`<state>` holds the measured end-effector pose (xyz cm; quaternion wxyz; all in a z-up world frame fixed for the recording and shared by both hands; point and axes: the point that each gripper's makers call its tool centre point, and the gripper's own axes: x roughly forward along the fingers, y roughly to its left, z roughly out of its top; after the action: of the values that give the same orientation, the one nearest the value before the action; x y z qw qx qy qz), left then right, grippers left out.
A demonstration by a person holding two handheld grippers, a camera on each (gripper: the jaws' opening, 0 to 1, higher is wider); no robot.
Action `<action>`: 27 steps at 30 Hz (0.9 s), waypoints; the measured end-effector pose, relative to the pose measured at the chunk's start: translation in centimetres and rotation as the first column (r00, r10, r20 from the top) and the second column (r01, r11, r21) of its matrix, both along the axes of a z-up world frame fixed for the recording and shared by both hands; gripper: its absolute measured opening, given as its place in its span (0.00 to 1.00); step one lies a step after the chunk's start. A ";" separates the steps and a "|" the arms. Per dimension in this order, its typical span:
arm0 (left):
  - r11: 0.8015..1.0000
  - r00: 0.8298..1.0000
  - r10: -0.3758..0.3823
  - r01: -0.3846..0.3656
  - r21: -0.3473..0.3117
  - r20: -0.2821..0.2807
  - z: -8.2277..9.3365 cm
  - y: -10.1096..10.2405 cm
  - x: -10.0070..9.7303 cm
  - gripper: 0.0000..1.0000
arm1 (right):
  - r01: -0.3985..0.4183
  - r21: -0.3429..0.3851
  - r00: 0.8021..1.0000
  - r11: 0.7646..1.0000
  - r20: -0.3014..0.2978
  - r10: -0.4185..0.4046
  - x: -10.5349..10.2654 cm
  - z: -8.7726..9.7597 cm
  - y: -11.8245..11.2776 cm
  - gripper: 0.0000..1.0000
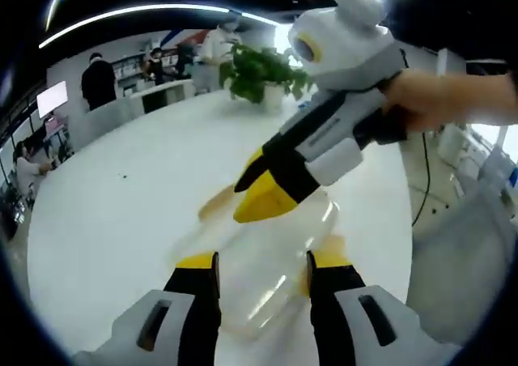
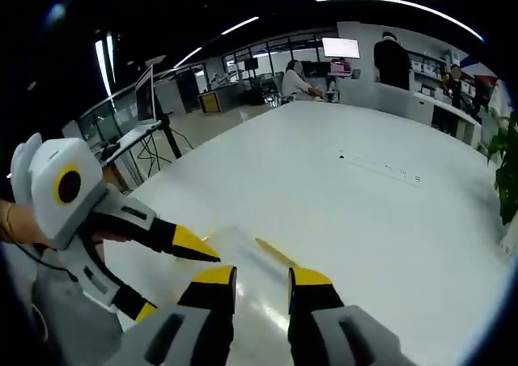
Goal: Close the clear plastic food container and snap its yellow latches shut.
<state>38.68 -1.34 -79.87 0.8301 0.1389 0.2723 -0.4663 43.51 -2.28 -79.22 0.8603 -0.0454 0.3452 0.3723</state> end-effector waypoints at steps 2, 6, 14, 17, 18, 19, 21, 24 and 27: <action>1.000 1.000 -0.026 0.026 0.007 0.013 0.1 -0.1 -0.3 0.44 | -0.012 -0.008 1.000 1.000 0.001 0.012 0.3 0.0 0.0 0.24; 0.998 0.997 -0.066 0.066 0.019 0.036 0.1 -0.4 -0.6 0.46 | -0.050 -0.035 0.999 0.998 -0.007 0.050 0.7 -0.4 0.0 0.26; 0.989 0.990 -0.132 0.128 0.078 0.054 -1.0 -0.9 -1.5 0.49 | -0.225 -0.112 0.974 0.968 -0.018 0.224 0.7 -1.0 0.9 0.31; 0.986 0.986 -0.147 0.141 0.086 0.074 -0.9 -1.1 -1.4 0.49 | -0.263 -0.109 0.965 0.959 -0.040 0.260 0.9 -1.1 1.1 0.31; 0.984 0.984 -0.157 0.148 0.100 0.086 -1.0 -1.0 -1.4 0.49 | -0.283 -0.117 0.959 0.952 -0.048 0.279 1.0 -1.2 1.0 0.32; 0.983 0.983 -0.160 0.150 0.105 0.091 -1.0 -1.0 -1.3 0.49 | -0.301 -0.128 0.954 0.945 -0.053 0.296 1.0 -1.3 0.9 0.32; 0.977 0.977 -0.171 0.151 0.148 0.129 -1.1 -0.8 -1.0 0.46 | -0.349 -0.144 0.937 0.926 -0.070 0.342 1.0 -1.5 0.9 0.32; 0.975 0.973 -0.176 0.151 0.164 0.149 -1.4 -0.9 -1.1 0.45 | -0.398 -0.158 0.917 0.903 -0.078 0.391 1.2 -1.7 1.0 0.30; 0.968 0.964 -0.191 0.154 0.197 0.182 -1.5 -0.9 -1.1 0.45 | -0.488 -0.205 0.873 0.849 -0.088 0.480 1.2 -2.1 1.1 0.28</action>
<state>37.55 -2.24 -81.42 0.7932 0.2833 0.2156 -0.4942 44.66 -1.18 -81.30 0.7225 -0.2196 0.3762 0.5369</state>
